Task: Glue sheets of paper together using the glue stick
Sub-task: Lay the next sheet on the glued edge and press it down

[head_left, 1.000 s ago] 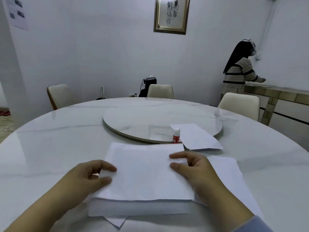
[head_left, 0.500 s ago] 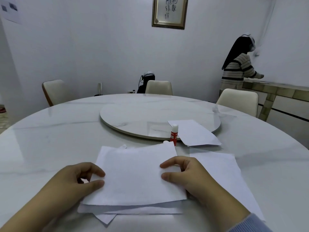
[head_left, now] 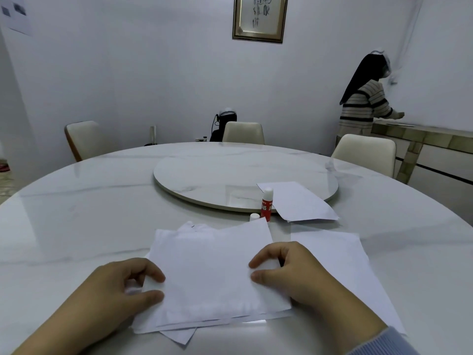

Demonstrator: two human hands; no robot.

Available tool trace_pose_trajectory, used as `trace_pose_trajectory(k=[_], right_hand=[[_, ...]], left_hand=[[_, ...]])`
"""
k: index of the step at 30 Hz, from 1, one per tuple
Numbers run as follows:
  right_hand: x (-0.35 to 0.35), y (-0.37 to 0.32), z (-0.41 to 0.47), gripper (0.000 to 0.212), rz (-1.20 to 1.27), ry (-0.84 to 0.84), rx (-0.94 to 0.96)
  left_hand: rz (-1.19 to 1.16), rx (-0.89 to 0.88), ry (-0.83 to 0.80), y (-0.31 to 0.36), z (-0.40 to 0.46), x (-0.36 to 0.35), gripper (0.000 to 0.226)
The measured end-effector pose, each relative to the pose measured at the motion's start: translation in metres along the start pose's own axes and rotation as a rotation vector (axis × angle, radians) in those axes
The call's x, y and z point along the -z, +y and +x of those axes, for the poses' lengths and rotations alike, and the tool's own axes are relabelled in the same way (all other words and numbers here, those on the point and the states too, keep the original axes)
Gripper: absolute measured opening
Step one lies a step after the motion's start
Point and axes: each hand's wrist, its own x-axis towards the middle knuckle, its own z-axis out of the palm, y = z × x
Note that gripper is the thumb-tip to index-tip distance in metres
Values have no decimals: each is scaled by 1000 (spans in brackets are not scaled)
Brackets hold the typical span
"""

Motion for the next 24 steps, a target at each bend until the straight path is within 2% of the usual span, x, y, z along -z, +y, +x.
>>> trace_pose_trajectory(k=[24], right_hand=[[2,-7,-6,24,-42,-66,-38]], left_hand=[[-27,20,-66,-14,0,1,37]])
